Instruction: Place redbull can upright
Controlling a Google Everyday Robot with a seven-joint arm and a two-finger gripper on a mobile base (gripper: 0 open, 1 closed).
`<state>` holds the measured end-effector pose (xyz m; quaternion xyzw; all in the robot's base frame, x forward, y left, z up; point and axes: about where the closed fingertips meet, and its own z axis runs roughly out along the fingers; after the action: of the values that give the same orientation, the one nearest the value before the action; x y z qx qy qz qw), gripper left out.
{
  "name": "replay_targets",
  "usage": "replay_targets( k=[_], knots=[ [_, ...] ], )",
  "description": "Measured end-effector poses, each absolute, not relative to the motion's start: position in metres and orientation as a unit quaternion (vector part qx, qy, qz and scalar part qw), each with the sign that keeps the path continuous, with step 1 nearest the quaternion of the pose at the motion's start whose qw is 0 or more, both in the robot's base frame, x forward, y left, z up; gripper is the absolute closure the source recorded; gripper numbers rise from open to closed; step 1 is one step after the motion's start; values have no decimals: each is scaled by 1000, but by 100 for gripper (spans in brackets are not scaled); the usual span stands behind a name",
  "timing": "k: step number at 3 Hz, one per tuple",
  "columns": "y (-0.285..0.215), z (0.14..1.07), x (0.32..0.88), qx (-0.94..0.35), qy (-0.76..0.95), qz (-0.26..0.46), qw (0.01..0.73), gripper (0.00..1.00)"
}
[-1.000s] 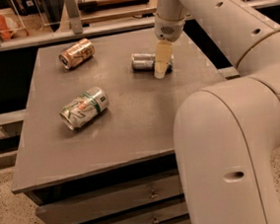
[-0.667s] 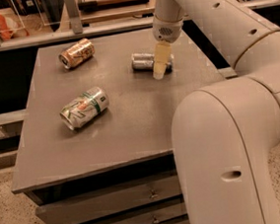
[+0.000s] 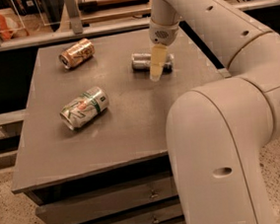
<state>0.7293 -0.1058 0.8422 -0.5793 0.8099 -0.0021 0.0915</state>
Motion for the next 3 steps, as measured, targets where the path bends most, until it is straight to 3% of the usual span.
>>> replay_targets(
  k=[1,3],
  knots=[
    [-100,834,733,-579,812,-4,78,0],
    [-92,824,737,-589,806,-5,60,41]
  ],
)
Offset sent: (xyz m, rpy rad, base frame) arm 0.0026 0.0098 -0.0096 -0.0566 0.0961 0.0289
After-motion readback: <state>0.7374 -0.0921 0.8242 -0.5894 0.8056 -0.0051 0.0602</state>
